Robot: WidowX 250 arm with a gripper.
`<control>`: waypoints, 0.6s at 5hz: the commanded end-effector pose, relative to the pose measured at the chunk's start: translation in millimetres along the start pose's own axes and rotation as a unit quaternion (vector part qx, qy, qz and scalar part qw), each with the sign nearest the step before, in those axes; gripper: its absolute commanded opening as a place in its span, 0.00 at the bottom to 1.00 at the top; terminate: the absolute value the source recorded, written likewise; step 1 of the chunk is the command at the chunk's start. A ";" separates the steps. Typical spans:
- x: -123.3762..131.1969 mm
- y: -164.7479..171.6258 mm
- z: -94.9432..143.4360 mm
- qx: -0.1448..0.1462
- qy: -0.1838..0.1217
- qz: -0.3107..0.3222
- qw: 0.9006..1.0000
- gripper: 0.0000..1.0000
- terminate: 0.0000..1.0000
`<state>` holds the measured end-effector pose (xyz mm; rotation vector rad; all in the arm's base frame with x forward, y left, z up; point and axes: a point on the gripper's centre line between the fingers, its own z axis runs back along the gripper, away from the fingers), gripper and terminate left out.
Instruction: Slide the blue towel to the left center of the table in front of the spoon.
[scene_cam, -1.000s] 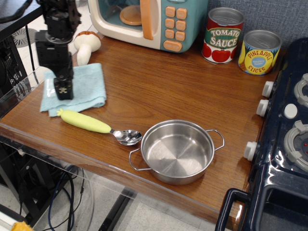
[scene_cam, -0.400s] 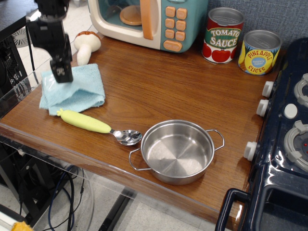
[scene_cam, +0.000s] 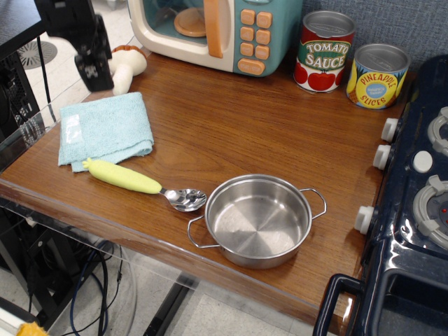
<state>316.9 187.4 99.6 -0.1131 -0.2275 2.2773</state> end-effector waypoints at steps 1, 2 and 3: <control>9.9 -3.1 31.4 -0.039 0.007 0.007 0.999 1.00 0.00; 9.9 -3.1 31.4 -0.039 0.007 0.007 0.999 1.00 0.00; 9.9 -3.1 31.4 -0.039 0.007 0.007 0.999 1.00 1.00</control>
